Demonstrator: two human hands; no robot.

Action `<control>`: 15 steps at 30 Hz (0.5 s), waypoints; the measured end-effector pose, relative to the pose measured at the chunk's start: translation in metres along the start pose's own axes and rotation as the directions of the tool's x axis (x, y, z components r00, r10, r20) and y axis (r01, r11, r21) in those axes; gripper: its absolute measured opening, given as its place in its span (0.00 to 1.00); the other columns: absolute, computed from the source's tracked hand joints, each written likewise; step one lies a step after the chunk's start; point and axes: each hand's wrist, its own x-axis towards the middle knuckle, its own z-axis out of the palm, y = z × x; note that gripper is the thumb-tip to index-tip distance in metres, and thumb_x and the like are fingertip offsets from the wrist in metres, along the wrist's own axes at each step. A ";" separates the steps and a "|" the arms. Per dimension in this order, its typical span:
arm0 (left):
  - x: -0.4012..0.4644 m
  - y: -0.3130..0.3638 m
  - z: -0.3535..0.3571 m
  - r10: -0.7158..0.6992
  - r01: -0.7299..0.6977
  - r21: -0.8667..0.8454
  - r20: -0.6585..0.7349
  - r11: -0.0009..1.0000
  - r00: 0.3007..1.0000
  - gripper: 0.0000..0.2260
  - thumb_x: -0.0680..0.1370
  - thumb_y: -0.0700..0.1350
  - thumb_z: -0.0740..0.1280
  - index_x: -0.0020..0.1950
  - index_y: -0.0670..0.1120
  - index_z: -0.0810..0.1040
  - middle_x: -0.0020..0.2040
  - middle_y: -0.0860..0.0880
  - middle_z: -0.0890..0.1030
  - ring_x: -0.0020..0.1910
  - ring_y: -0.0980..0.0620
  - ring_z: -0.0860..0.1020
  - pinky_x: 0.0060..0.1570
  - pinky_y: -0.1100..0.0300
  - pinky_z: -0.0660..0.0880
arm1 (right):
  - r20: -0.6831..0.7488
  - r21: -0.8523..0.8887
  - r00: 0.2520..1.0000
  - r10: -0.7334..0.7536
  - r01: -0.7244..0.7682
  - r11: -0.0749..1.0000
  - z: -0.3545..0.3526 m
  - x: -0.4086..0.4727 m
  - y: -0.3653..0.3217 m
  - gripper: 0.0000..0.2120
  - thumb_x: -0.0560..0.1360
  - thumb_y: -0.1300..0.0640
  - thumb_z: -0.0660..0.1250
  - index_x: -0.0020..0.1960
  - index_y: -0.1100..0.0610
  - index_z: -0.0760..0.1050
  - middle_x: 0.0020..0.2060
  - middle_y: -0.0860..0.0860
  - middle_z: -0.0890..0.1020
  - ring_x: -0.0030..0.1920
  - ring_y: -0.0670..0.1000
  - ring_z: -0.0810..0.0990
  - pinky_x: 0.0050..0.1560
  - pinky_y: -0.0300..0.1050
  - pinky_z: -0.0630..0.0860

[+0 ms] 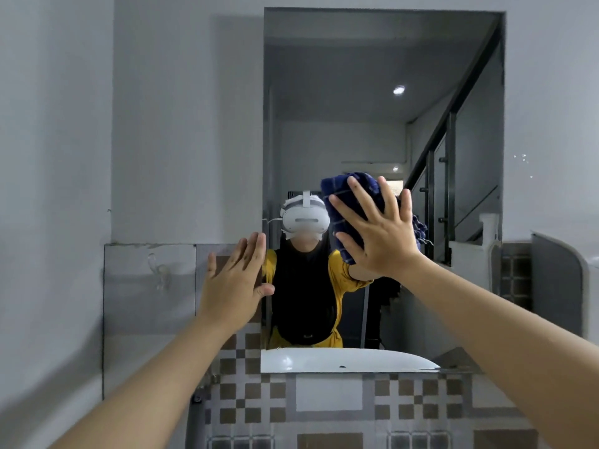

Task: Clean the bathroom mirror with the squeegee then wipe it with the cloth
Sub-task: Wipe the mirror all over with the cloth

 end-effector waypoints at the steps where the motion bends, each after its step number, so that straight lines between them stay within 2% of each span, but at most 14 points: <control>1: 0.000 0.000 0.001 -0.004 0.004 0.009 -0.007 1.000 1.000 0.41 0.76 0.59 0.60 0.72 0.52 0.29 0.75 0.55 0.40 0.73 0.53 0.40 0.67 0.43 0.35 | 0.010 0.007 1.000 0.026 -0.026 1.000 0.001 -0.005 0.010 0.29 0.76 0.37 0.50 0.75 0.40 0.54 0.77 0.50 0.56 0.73 0.66 0.53 0.68 0.71 0.50; 3: 0.000 0.001 0.003 -0.002 0.002 0.029 -0.016 1.000 1.000 0.41 0.75 0.58 0.61 0.73 0.52 0.32 0.75 0.54 0.43 0.73 0.52 0.42 0.67 0.42 0.37 | 0.030 0.023 0.993 0.117 -0.118 0.993 0.003 -0.018 0.032 0.29 0.75 0.36 0.49 0.75 0.40 0.53 0.77 0.49 0.55 0.74 0.65 0.51 0.68 0.72 0.49; 6: -0.002 0.001 0.008 -0.013 0.014 0.057 -0.011 0.998 1.000 0.39 0.76 0.58 0.60 0.74 0.51 0.34 0.75 0.53 0.45 0.74 0.52 0.46 0.68 0.38 0.41 | 0.052 0.078 0.941 0.334 -0.337 0.938 0.009 -0.042 0.065 0.30 0.74 0.36 0.48 0.76 0.40 0.49 0.78 0.49 0.49 0.75 0.64 0.45 0.69 0.70 0.40; 8: -0.005 0.003 0.012 -0.025 0.026 0.084 -0.014 0.996 1.000 0.38 0.77 0.56 0.58 0.74 0.51 0.34 0.76 0.51 0.46 0.75 0.50 0.48 0.69 0.36 0.44 | 0.079 0.158 0.862 0.501 -0.507 0.847 0.010 -0.055 0.083 0.30 0.74 0.36 0.47 0.75 0.38 0.47 0.78 0.47 0.46 0.76 0.62 0.42 0.70 0.69 0.37; 10: -0.009 0.006 0.014 -0.033 0.035 0.094 -0.018 0.995 0.999 0.36 0.78 0.54 0.58 0.74 0.51 0.34 0.77 0.50 0.47 0.75 0.50 0.48 0.69 0.37 0.42 | 0.117 0.213 0.777 0.619 -0.628 0.748 0.010 -0.063 0.092 0.30 0.75 0.36 0.46 0.75 0.37 0.46 0.78 0.46 0.44 0.76 0.62 0.42 0.70 0.70 0.38; 15: -0.013 0.013 0.004 -0.070 0.067 0.097 0.024 0.993 0.997 0.39 0.78 0.54 0.59 0.73 0.52 0.30 0.76 0.52 0.41 0.75 0.52 0.42 0.68 0.40 0.37 | 0.180 0.286 0.593 0.785 -0.795 0.535 0.008 -0.062 0.068 0.29 0.76 0.38 0.47 0.75 0.38 0.43 0.78 0.46 0.43 0.75 0.63 0.44 0.70 0.72 0.43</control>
